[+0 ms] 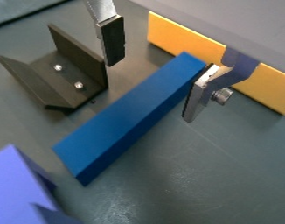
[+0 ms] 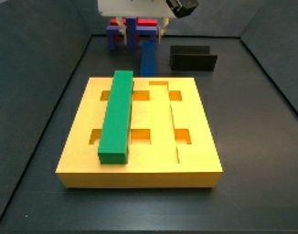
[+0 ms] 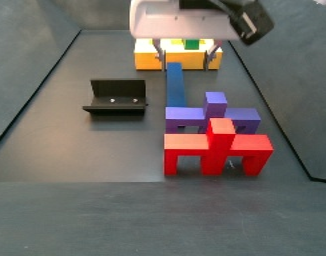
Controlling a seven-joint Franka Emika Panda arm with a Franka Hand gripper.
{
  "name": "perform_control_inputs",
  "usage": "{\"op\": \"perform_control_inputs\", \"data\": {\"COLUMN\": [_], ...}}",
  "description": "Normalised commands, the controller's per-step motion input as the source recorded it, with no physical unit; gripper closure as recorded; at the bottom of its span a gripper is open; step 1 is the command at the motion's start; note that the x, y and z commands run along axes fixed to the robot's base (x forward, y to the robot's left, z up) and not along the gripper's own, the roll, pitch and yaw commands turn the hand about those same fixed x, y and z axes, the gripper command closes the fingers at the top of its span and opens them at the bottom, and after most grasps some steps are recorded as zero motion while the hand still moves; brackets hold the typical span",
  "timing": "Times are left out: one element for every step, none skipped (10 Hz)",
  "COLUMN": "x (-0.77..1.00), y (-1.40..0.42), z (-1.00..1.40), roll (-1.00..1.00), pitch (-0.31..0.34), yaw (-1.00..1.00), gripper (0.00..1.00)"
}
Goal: Pick up the blue object. Move up. Move to above the board. Insert the blue object.
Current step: Pick up the blue object.
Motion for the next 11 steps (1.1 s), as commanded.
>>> {"op": "perform_control_inputs", "data": {"x": [0.0,0.0,0.0,0.0,0.0,-0.02,-0.03,0.0,-0.01,0.0,0.0], "y": [-0.15,-0.23,-0.07,0.0,0.0,0.03,0.05,0.07,0.06,0.02,0.0], "z": [-0.57,-0.52,-0.38,-0.28,-0.25,-0.26,-0.3,-0.32,-0.3,-0.21,-0.08], "roll": [-0.04,0.0,-0.03,0.0,0.0,0.0,0.01,0.04,0.04,0.03,0.03], "pitch": [-0.026,-0.014,0.0,0.0,0.0,0.0,0.014,0.049,0.041,0.02,0.037], "yaw": [0.0,0.0,-0.01,-0.05,-0.04,-0.03,-0.07,-0.13,-0.12,-0.1,-0.04], "gripper": [0.0,0.0,0.0,0.0,0.0,0.0,0.0,0.0,0.0,0.0,0.0]}}
